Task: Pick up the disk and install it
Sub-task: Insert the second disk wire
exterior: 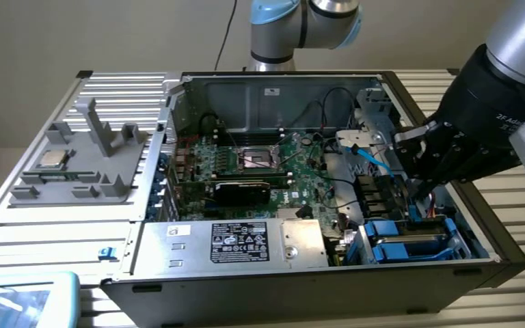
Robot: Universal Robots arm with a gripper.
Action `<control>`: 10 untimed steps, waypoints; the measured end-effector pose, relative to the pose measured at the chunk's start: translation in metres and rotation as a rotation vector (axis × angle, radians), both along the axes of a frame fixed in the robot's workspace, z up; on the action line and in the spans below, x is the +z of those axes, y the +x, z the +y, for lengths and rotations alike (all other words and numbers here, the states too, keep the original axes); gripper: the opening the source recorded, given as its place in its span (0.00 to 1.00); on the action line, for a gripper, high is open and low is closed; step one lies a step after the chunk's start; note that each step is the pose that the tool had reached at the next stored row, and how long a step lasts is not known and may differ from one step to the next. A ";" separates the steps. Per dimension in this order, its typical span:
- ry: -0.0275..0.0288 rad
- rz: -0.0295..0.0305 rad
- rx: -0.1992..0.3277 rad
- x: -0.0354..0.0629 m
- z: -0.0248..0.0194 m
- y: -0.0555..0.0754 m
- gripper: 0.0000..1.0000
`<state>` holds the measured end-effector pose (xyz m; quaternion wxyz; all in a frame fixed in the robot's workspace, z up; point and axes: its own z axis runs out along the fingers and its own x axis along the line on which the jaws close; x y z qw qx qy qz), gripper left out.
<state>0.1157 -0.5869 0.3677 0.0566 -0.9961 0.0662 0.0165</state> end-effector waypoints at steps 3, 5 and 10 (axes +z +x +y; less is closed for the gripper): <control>0.0002 -0.0003 0.002 -0.0036 -0.0102 0.001 0.11; 0.0002 -0.0003 0.002 -0.0071 -0.0163 0.002 0.11; 0.0072 -0.0003 0.015 -0.0147 -0.0176 0.004 0.11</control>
